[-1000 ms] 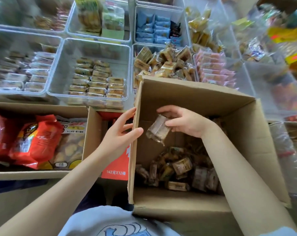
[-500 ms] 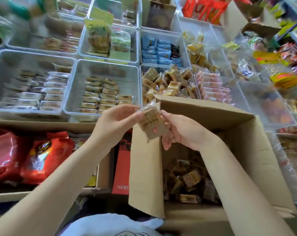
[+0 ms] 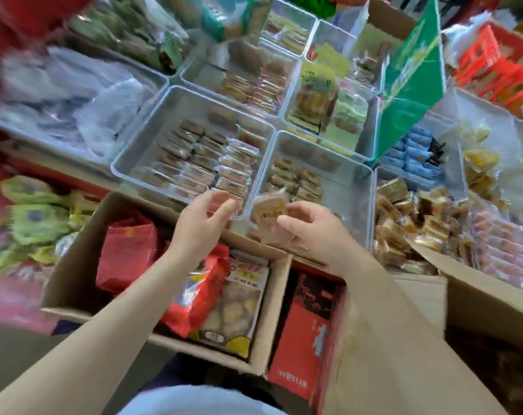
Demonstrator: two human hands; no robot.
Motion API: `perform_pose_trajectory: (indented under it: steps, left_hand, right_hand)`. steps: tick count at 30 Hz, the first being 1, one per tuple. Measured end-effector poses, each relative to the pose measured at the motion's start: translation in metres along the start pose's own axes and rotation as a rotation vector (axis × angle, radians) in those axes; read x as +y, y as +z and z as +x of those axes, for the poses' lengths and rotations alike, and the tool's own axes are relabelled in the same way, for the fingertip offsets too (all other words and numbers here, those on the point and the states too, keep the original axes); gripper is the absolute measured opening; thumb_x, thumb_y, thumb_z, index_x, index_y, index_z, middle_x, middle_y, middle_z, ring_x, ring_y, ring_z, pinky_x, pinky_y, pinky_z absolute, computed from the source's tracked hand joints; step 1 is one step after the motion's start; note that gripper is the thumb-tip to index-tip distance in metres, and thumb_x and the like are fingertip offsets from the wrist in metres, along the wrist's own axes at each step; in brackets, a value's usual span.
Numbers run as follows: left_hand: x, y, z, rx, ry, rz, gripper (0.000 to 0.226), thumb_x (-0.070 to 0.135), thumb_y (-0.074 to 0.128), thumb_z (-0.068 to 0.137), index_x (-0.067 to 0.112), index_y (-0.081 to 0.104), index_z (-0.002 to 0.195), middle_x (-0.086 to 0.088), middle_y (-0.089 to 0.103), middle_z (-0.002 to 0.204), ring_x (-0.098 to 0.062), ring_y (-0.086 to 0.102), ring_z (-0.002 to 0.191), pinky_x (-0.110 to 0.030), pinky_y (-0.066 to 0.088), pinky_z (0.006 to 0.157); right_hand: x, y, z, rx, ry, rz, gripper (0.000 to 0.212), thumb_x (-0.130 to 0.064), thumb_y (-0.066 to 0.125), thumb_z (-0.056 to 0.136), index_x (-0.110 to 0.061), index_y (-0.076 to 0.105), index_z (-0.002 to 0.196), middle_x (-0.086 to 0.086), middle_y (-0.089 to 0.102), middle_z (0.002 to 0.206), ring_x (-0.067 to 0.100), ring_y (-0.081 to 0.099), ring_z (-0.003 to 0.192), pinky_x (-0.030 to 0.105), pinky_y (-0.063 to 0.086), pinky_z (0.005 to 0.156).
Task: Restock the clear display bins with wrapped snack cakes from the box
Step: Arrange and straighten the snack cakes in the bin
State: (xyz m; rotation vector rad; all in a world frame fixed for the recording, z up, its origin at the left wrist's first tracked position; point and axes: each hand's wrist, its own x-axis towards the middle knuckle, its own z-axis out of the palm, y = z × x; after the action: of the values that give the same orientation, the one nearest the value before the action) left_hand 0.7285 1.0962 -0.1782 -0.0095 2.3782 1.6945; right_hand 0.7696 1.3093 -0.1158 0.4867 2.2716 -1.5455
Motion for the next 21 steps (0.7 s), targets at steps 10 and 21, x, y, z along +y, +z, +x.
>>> perform_pose_trajectory:
  steps: [10,21]
  left_hand:
    - [-0.118,-0.085,0.038,-0.15,0.26,0.974,0.1,0.012,0.067,0.071,0.016,0.022,0.16,-0.007,0.011,0.168,-0.026,0.005,0.156,-0.053,0.017,0.122]
    - [-0.117,-0.082,0.039,-0.244,0.208,0.992,0.095,0.012,0.044,0.089,0.021,-0.023,0.156,-0.005,-0.034,0.161,-0.024,-0.035,0.147,-0.048,-0.004,0.125]
  right_hand:
    - [-0.07,0.107,0.16,0.374,-0.432,-0.524,0.034,-0.025,0.073,0.09,-0.015,0.06,0.12,0.001,0.071,0.111,0.016,0.067,0.098,0.031,0.056,0.083]
    - [-0.038,0.146,0.218,0.075,-0.352,-1.277,0.037,-0.023,0.044,0.104,-0.022,0.051,0.14,0.005,0.064,0.125,0.028,0.06,0.112,0.04,0.045,0.093]
